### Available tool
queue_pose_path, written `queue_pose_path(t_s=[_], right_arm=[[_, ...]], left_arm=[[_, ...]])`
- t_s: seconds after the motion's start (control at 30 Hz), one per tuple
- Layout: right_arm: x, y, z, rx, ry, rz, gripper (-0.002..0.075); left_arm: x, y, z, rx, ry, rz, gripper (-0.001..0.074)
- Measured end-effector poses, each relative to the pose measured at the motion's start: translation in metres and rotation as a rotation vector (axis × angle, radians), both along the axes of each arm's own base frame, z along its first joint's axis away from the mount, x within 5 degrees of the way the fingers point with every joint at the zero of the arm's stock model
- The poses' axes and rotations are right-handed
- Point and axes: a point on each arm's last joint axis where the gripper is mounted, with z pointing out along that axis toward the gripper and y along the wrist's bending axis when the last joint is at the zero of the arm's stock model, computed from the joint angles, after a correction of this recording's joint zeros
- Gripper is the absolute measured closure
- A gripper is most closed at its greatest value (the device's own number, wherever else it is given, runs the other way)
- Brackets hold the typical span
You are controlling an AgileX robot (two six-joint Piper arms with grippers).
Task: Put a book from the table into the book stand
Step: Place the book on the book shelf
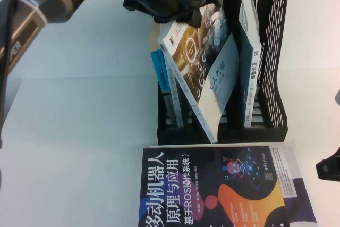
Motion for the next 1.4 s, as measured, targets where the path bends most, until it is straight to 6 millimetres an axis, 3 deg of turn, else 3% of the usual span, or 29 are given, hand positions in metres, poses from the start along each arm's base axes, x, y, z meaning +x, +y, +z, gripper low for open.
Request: queue_pose_path(t_s=[0.37,0.67,0.9,1.13,1.4], right_arm=[[0.002,0.000,0.001,-0.002,-0.017,-0.006,0.0729],[0.002,-0.001,0.000,-0.010,-0.023,-0.005,0.0729],[0.002,-0.001,0.000,-0.012,-0.023,-0.005,0.0729],[0.002,-0.001,0.000,-0.014,-0.025,-0.005,0.0729],[0.002,-0.001,0.000,-0.014,-0.026,-0.005,0.0729]], left_arm=[[0.025,-0.011,-0.003,-0.015,-0.071,0.021,0.0636],[0.029,-0.012,-0.005,0.006,-0.071,0.023,0.0636],[0.018,-0.003,0.007,0.040,-0.024,0.057,0.0636],[-0.008,0.013,0.037,0.077,-0.045,0.082,0.0636],[-0.022,0.002,0.043,0.134,-0.102,0.104,0.0636]])
